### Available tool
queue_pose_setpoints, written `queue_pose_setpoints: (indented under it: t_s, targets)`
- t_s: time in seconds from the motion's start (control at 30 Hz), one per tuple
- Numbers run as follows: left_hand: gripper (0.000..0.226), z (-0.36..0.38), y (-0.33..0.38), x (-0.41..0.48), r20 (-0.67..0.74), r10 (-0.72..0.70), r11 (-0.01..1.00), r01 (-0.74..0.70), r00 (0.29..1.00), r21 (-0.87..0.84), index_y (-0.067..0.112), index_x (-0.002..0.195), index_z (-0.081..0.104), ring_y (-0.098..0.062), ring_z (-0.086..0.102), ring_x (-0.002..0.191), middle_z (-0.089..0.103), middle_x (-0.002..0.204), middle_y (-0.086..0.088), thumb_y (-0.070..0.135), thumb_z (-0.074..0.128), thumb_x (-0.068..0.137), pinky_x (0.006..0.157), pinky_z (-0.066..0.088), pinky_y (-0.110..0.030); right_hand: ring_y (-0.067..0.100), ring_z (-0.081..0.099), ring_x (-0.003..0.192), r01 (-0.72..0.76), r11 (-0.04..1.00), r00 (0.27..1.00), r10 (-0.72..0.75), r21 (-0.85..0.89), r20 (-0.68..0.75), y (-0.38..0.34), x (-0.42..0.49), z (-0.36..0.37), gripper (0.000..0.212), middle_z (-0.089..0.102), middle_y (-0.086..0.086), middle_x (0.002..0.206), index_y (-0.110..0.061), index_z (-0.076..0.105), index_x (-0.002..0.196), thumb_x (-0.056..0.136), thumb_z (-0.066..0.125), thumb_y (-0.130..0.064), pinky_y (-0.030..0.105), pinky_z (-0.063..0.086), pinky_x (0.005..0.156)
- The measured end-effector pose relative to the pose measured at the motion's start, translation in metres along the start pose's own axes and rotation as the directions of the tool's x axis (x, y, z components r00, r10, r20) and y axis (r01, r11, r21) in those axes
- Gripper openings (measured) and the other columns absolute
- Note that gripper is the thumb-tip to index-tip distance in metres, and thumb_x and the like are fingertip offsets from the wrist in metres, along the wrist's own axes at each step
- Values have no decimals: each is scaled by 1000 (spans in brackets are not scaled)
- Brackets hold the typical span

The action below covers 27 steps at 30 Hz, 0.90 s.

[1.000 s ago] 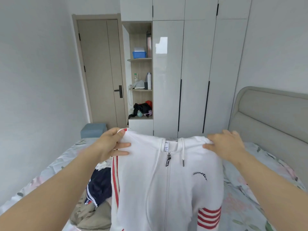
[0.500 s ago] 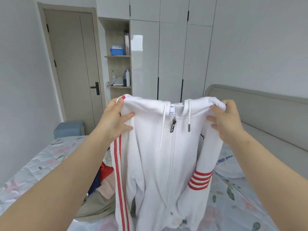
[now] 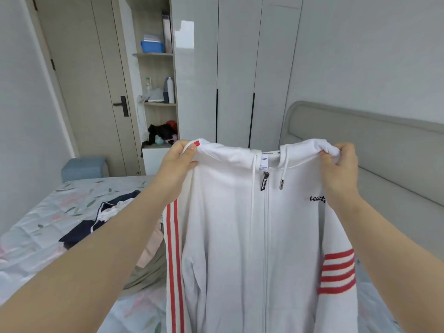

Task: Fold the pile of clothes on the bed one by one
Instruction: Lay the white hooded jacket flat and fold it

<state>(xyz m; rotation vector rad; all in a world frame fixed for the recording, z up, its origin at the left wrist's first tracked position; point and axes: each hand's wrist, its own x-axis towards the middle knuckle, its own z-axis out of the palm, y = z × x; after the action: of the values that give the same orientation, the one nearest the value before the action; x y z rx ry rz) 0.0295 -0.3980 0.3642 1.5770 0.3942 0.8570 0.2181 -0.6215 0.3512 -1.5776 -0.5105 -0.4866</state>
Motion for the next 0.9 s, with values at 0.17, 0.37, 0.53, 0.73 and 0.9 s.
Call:
queue_pose_setpoints:
  t_s: [0.17,0.37,0.53,0.73,0.9]
  targets:
    - [14,35,-62,30,16,-44,990,41,999,137,22,92,56,-15,53,99,57,103,2,30,46,99,79,45,-25,20,46,90,-124,990,992,125,-71,14,79,18,6,9,46,6,106,-13,43,96,96,51,-17,29,37,75]
    - [13,96,-145,94,-25,-164,975,166,986,146,26,87,59,-11,52,94,57,95,7,26,51,97,102,40,-33,20,43,84,-243,952,961,263,-185,91,188,67,29,9,44,6,93,-11,41,95,96,50,-14,32,35,73]
    - [13,142,-230,143,-84,-314,922,325,946,211,23,84,57,-9,46,81,52,86,5,27,53,96,72,35,-19,20,42,82,-336,892,881,411,-304,233,287,92,58,8,40,-4,78,-9,41,95,96,48,-13,31,36,70]
    - [25,152,-349,143,-131,-485,759,491,864,428,1,89,61,-16,41,61,46,66,-5,26,57,93,57,31,-26,23,45,83,-384,790,717,581,-477,385,394,56,82,8,48,8,90,-8,43,95,96,49,-14,30,29,68]
    - [21,143,-429,105,-34,-848,327,572,529,753,5,88,58,-14,43,73,47,81,-3,24,53,96,58,32,-21,25,49,85,-383,488,294,869,-785,397,462,-6,78,10,50,6,87,-8,44,98,92,52,-11,28,29,66]
